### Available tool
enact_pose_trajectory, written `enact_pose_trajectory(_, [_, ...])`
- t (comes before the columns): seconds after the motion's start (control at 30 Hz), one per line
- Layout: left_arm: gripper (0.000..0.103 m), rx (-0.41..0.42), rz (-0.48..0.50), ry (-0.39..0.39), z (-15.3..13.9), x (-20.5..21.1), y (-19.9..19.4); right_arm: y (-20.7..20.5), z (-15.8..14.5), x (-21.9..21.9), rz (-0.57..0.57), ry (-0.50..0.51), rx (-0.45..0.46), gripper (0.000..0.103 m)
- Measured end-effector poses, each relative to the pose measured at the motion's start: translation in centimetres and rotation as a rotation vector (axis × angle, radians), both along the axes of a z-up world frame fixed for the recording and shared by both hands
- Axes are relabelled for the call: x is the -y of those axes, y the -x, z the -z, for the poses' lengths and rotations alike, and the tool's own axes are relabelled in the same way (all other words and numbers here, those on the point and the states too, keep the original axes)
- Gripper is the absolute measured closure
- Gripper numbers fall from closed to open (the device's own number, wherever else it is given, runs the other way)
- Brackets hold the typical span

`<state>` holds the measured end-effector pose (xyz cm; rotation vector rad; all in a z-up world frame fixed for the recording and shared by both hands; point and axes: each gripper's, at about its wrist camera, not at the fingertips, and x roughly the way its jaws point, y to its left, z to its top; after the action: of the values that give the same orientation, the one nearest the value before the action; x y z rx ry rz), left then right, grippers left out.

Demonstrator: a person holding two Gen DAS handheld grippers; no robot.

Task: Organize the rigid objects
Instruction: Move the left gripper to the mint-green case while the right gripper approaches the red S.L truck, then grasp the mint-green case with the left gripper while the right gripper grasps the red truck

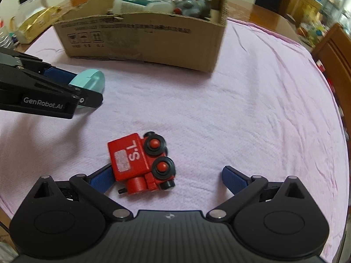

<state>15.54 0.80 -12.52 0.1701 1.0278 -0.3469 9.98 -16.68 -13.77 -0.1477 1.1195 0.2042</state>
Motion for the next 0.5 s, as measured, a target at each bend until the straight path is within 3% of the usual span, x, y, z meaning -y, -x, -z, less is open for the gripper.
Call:
enact_pose_trajectory(0.1, [0.050, 0.001, -0.033, 0.001, -0.1, -0.7, 0.3, 0.0, 0.0, -0.5, -0.044, -0.004, 0.010, 0.003])
enact_pose_trajectory(0.17, [0.050, -0.002, -0.048, 0.006, -0.1, -0.8, 0.3, 0.1, -0.2, -0.9, -0.082, -0.010, 0.024, 0.011])
enact_pose_trajectory(0.33, [0.050, -0.002, -0.076, 0.013, -0.1, -0.8, 0.3, 0.1, -1.0, -1.5, -0.139, -0.015, 0.034, 0.045])
enact_pose_trajectory(0.5, [0.050, -0.001, -0.094, 0.018, -0.1, -0.8, 0.3, 0.0, -1.2, -1.8, -0.174, -0.001, 0.035, 0.048])
